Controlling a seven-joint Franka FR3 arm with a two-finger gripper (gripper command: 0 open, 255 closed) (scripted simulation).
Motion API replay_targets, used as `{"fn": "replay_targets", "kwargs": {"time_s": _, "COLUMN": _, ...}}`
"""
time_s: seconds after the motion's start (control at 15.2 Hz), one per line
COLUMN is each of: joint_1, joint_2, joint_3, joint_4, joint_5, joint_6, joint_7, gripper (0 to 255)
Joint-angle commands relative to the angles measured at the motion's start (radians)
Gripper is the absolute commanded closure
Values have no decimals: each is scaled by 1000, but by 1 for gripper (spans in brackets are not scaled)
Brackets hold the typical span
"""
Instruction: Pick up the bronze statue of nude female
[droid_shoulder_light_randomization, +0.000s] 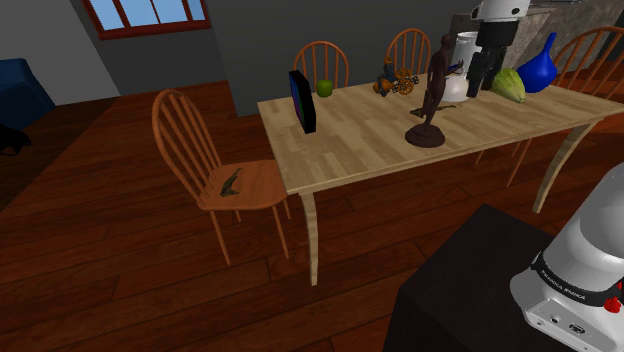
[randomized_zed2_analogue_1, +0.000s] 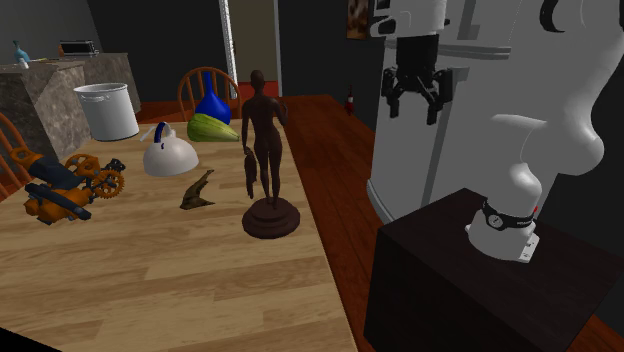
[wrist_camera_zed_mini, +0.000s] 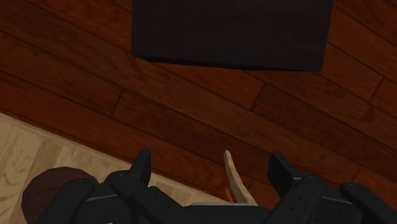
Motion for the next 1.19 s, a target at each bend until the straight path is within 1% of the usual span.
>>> {"fn": "replay_targets", "kwargs": {"time_s": 0.0, "joint_1": 1, "joint_2": 60, "joint_3": -36, "joint_4": 50, "joint_5": 4, "joint_6": 30, "joint_7": -40, "gripper": 0}}
{"fn": "replay_targets", "kwargs": {"time_s": 0.33, "joint_1": 4, "joint_2": 208, "joint_3": -129, "joint_4": 186, "joint_5": 41, "joint_6": 84, "joint_7": -151, "gripper": 0}}
{"fn": "replay_targets", "kwargs": {"time_s": 0.59, "joint_1": 4, "joint_2": 341, "joint_3": -202, "joint_4": 317, "joint_5": 103, "joint_6": 107, "joint_7": -247, "gripper": 0}}
{"fn": "replay_targets", "kwargs": {"time_s": 0.86, "joint_1": -9, "joint_2": 492, "joint_3": -270, "joint_4": 472, "joint_5": 198, "joint_6": 105, "joint_7": -352, "gripper": 0}}
{"fn": "replay_targets", "kwargs": {"time_s": 0.99, "joint_1": -25, "joint_2": 574, "joint_3": -300, "joint_4": 561, "joint_5": 258, "joint_6": 93, "joint_7": -405, "gripper": 0}}
{"fn": "replay_targets", "kwargs": {"time_s": 1.12, "joint_1": -52, "joint_2": 662, "joint_3": -323, "joint_4": 659, "joint_5": 325, "joint_6": 71, "joint_7": -456, "gripper": 0}}
